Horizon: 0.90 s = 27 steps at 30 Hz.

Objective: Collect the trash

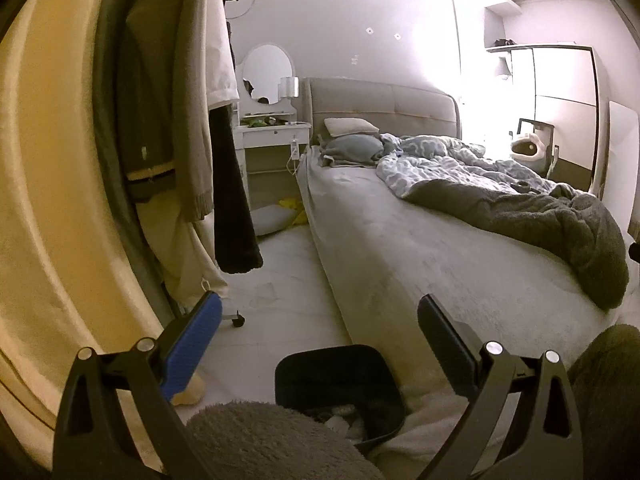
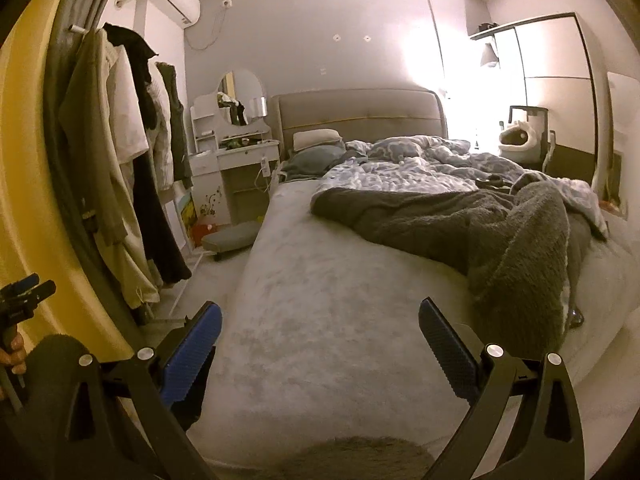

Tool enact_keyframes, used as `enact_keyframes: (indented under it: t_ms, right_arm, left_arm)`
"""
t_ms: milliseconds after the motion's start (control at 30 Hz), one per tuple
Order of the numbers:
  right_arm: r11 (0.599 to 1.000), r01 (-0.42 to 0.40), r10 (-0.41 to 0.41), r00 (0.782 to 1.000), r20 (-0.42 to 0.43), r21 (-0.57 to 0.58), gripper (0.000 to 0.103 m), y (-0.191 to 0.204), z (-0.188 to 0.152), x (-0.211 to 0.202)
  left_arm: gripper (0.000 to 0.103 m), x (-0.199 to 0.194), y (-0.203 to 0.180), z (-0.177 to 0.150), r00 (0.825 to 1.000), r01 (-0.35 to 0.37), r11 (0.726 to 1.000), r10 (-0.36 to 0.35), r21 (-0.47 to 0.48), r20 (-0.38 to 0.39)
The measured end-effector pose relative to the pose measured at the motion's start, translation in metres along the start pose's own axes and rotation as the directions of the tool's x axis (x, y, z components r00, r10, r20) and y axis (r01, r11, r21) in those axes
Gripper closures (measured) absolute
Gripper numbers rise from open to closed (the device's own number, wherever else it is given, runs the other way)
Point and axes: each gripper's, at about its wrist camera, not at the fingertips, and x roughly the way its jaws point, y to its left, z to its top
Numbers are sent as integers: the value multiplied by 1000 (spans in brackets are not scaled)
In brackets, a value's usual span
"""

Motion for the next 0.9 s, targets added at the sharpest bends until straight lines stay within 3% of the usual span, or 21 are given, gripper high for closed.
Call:
enact_keyframes:
  t_ms: [900]
  right_arm:
    - [1000,-9,9,1000,-6,-3,3,1,1,3]
  left_arm:
    - [3,0,2,0,1000,18,999,-18,-42,-6]
